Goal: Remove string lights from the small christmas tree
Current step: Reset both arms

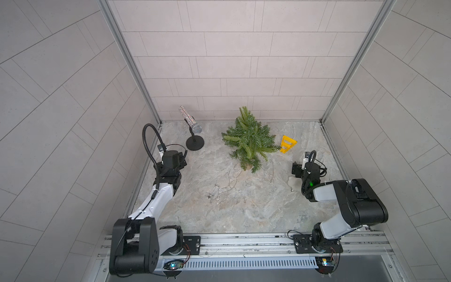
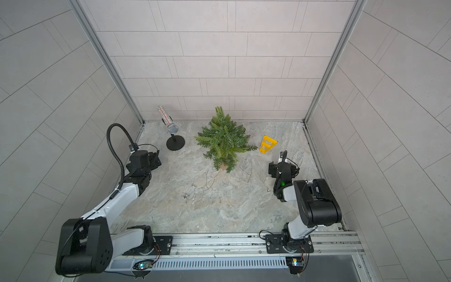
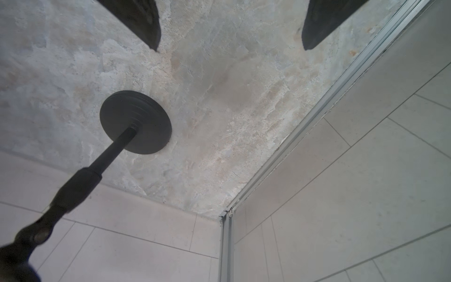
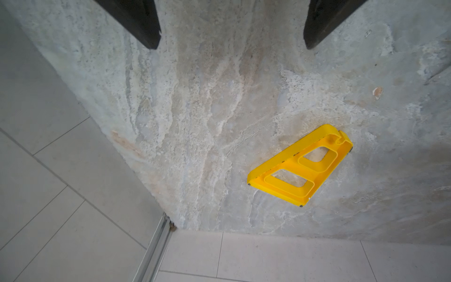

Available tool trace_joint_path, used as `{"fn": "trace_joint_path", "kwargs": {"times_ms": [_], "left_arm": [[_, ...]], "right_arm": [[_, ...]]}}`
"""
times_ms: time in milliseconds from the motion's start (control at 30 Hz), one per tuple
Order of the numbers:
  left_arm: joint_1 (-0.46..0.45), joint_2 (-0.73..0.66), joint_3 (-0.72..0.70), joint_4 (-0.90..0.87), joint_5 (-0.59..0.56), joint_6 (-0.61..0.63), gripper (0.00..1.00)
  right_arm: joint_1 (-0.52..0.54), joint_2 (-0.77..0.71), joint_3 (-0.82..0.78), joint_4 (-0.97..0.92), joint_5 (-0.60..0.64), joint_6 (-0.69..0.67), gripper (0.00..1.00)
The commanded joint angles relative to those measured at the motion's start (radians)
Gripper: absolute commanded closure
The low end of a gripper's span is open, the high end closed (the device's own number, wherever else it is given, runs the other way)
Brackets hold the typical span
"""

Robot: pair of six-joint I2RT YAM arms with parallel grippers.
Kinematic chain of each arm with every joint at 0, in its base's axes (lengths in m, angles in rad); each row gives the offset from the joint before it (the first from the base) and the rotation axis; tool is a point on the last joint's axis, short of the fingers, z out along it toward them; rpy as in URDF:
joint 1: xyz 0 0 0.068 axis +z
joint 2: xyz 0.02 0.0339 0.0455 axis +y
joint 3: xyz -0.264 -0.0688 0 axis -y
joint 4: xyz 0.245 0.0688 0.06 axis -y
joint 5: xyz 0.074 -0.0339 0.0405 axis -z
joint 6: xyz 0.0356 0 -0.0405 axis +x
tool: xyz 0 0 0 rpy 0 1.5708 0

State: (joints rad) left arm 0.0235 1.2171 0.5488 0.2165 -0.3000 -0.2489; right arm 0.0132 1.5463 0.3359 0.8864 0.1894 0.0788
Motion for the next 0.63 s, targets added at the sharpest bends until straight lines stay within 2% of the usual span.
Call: {"fn": "trace_joint_path", "kwargs": {"times_ms": [0, 67, 100, 233, 300, 367, 433, 500, 600], "left_arm": [[0.001, 0.084, -0.106, 0.330, 0.138, 0.110, 0.10], [0.002, 0.172, -0.197, 0.606, 0.176, 0.141, 0.10], [0.002, 0.216, -0.231, 0.719, 0.187, 0.163, 0.10], [0.010, 0.400, -0.279, 0.992, 0.250, 0.177, 0.10], [0.013, 0.334, -0.243, 0.805, 0.224, 0.162, 0.10], [0.012, 0.312, -0.177, 0.658, 0.223, 0.159, 0.10], [0.004, 0.350, -0.138, 0.643, 0.245, 0.194, 0.09], [0.003, 0.381, -0.163, 0.748, 0.244, 0.193, 0.08], [0.001, 0.360, -0.159, 0.704, 0.242, 0.195, 0.00]], "right_arm": [[0.013, 0.037, -0.015, 0.180, 0.029, -0.029, 0.00], [0.026, -0.013, -0.019, 0.107, 0.124, 0.024, 0.00], [0.033, -0.023, -0.024, 0.100, 0.149, 0.005, 0.00], [0.061, 0.029, -0.011, 0.167, 0.122, -0.059, 0.00], [0.071, 0.006, -0.001, 0.107, 0.087, -0.081, 0.00], [0.072, 0.034, 0.002, 0.146, 0.046, -0.101, 0.00], [0.052, 0.018, 0.051, 0.016, 0.035, -0.058, 0.00], [0.047, 0.018, 0.045, 0.033, 0.025, -0.054, 0.00], [0.046, 0.019, 0.040, 0.042, 0.022, -0.065, 0.00]]}}
